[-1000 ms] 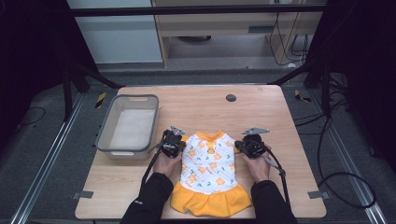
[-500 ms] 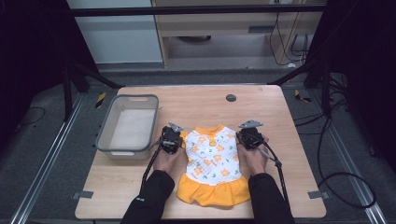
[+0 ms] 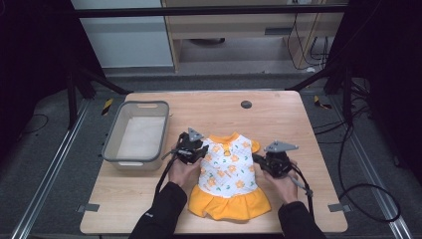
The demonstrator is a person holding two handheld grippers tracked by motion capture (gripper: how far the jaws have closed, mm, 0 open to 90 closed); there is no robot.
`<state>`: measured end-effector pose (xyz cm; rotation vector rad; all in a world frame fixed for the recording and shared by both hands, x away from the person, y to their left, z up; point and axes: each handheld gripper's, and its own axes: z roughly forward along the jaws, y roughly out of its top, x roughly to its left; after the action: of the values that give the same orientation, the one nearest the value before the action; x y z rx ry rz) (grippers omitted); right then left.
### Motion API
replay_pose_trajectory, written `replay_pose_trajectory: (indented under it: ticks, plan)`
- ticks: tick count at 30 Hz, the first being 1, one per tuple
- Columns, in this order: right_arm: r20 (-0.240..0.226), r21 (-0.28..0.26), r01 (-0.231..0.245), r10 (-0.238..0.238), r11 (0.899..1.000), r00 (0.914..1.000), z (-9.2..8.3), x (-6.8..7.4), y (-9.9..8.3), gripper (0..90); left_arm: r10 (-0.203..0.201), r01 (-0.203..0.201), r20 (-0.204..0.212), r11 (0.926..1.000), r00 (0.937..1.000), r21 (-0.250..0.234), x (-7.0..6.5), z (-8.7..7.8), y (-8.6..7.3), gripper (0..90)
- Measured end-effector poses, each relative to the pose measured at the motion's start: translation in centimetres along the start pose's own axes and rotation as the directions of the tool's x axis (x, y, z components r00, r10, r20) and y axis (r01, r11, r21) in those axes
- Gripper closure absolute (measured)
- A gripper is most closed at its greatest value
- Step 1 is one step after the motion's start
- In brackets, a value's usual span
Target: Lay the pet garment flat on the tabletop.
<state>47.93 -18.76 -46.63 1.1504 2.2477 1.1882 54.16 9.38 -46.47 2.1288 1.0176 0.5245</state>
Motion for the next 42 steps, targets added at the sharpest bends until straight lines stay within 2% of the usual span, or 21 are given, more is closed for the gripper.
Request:
replay_pose_trajectory:
  ticks: [1,4,7,9,14,15,19,21,24,26,29,30,31,32,33,34,37,38,39,40,42]
  plan:
    - [-0.019,0.015,0.016,-0.016,1.000,0.9997,-0.1,0.7,-0.5,90.0,0.004,-0.004,-0.006,0.9999,1.0000,0.013,-0.1,0.6,-0.1,69.8]
    - [-0.070,0.050,0.026,-0.022,0.998,0.9973,-0.4,2.5,-2.1,90.0,0.006,-0.004,-0.026,0.9985,0.9996,0.054,0.0,2.0,-0.5,70.3]
    - [-0.084,0.094,0.053,-0.045,0.994,0.9954,-0.2,3.6,-3.3,89.9,-0.003,0.006,-0.046,0.9971,0.9989,0.076,0.4,2.8,-0.9,70.7]
    - [-0.080,0.141,0.064,-0.053,0.988,0.9954,0.3,4.0,-3.9,89.9,-0.004,0.008,-0.057,0.9976,0.9984,0.069,0.5,3.0,-1.1,72.7]
    - [-0.094,0.151,0.065,-0.051,0.986,0.9943,-0.1,4.2,-4.4,89.9,-0.001,0.006,-0.084,0.9985,0.9965,0.055,0.6,3.4,-1.1,74.4]
    - [-0.101,0.149,0.059,-0.044,0.987,0.9939,-0.2,4.4,-4.5,89.9,-0.007,0.012,-0.085,0.9982,0.9963,0.059,0.6,3.5,-1.0,74.5]
    - [-0.114,0.149,0.062,-0.045,0.987,0.9925,-0.6,4.7,-4.8,90.0,0.013,-0.006,-0.097,0.9972,0.9952,0.075,0.3,3.4,-0.7,74.7]
    - [-0.119,0.128,0.064,-0.049,0.990,0.9917,-0.7,4.6,-4.4,90.0,-0.020,0.024,-0.060,0.9980,0.9980,0.059,0.5,2.8,-0.7,75.5]
    - [-0.105,0.071,0.059,-0.051,0.996,0.9931,-1.0,4.3,-3.6,90.0,-0.050,0.051,0.022,0.9986,0.9985,-0.013,0.5,0.6,-0.5,77.3]
    - [-0.086,0.046,0.052,-0.048,0.998,0.9952,-0.9,3.9,-3.0,90.0,-0.015,0.018,0.059,0.9991,0.9982,-0.037,0.0,-0.8,-0.5,80.7]
    - [-0.065,0.038,0.042,-0.039,0.998,0.9971,-0.1,3.2,-2.4,90.0,0.039,-0.036,0.119,0.9989,0.9922,-0.031,-1.1,-2.5,-1.1,85.1]
    - [-0.055,0.043,0.043,-0.041,0.998,0.9976,0.4,3.0,-2.3,90.0,0.055,-0.053,0.129,0.9985,0.9901,-0.016,-1.5,-2.8,-1.4,85.6]
    - [-0.042,0.047,0.049,-0.047,0.998,0.9980,0.8,2.8,-2.2,90.0,0.084,-0.086,0.129,0.9963,0.9880,0.006,-1.9,-3.0,-1.8,86.0]
    - [-0.025,0.060,0.046,-0.045,0.997,0.9987,1.4,2.6,-2.2,90.0,0.098,-0.100,0.124,0.9948,0.9875,0.018,-2.1,-3.1,-2.2,86.0]
    - [-0.013,0.072,0.034,-0.033,0.997,0.9994,2.0,2.4,-2.3,90.0,0.097,-0.102,0.130,0.9942,0.9868,0.033,-2.2,-3.1,-2.6,86.0]
    - [-0.013,0.072,0.034,-0.033,0.997,0.9994,2.0,2.4,-2.3,90.0,0.097,-0.104,0.133,0.9937,0.9863,0.042,-2.2,-3.0,-3.1,86.0]
    - [0.000,0.116,0.041,-0.041,0.992,0.9991,2.6,2.2,-2.7,90.0,0.096,-0.108,0.132,0.9907,0.9865,0.083,-2.1,-2.3,-4.6,85.6]
    - [-0.004,0.105,0.039,-0.039,0.994,0.9992,2.6,2.1,-2.8,90.0,0.090,-0.103,0.134,0.9905,0.9869,0.091,-2.0,-2.0,-5.1,85.5]
    - [-0.004,0.104,0.038,-0.038,0.994,0.9993,2.6,2.1,-2.8,90.0,0.076,-0.087,0.147,0.9938,0.9863,0.069,-1.7,-1.9,-5.5,85.5]
    - [-0.002,0.107,0.032,-0.032,0.994,0.9995,2.6,2.1,-2.8,90.0,0.064,-0.076,0.154,0.9948,0.9860,0.068,-1.6,-1.9,-5.6,85.5]
    - [-0.002,0.105,0.031,-0.031,0.994,0.9995,2.6,2.1,-2.8,90.0,0.074,-0.089,0.154,0.9921,0.9853,0.088,-1.6,-2.0,-5.4,85.6]
